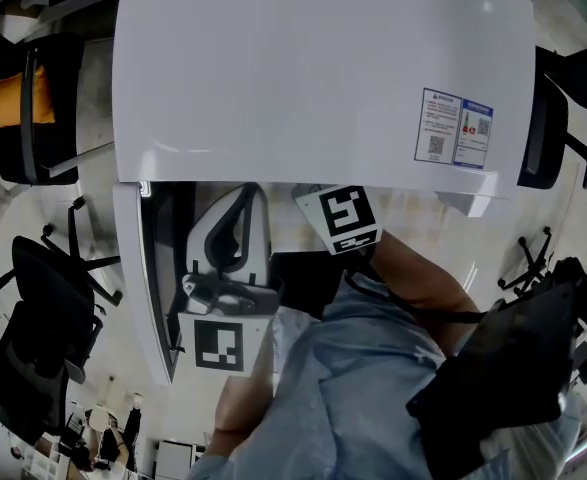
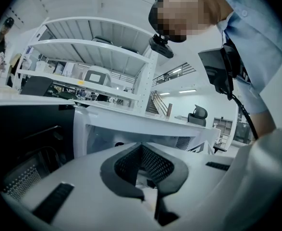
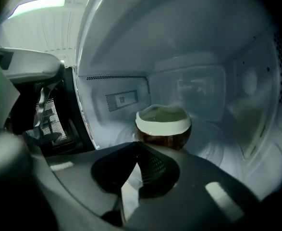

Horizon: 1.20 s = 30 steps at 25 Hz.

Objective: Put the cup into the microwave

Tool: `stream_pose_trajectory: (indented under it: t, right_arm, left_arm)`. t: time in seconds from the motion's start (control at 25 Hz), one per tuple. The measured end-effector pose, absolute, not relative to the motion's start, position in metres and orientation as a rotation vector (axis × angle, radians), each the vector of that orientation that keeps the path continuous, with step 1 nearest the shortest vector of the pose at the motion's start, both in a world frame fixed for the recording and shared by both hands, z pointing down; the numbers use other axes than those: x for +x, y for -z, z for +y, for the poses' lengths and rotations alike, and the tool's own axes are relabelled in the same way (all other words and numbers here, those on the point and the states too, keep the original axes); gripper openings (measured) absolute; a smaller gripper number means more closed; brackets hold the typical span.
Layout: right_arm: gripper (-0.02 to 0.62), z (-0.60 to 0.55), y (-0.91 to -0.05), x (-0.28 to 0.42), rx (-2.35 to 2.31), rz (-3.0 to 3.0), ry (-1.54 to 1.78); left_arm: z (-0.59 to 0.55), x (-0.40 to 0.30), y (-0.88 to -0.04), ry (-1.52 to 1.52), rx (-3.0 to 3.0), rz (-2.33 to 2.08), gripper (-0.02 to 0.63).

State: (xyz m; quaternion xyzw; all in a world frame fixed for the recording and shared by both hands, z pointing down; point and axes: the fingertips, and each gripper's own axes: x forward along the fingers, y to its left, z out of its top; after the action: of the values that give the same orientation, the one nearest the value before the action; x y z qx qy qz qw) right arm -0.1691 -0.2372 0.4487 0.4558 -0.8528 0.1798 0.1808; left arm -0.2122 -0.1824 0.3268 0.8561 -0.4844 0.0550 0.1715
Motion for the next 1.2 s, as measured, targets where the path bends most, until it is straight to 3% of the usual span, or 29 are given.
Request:
stream_pose_trajectory:
  t: [0.36,0.88,1.2]
  right_arm:
    - [0.002,-0.181,-0.416,-0.186,1.233,-2.489,-0.466]
    - [0.0,-0.057,-0.227,-0.192,1.302,-2.648,-0.206]
    - [0.0,-0.012,-0.177,-0.196,1.3,-2.714,-0.095]
  left_arm:
    - [-0.143,-0.224,-0.296,-0.139,2.497,-1.429,0.005]
    - [-0.037,-0.249,-0.157,0.036,2.681,-1.636,0.005]
    - [0.005,-0.228,-0.128,-0.01,2.754,-1.59,0.005]
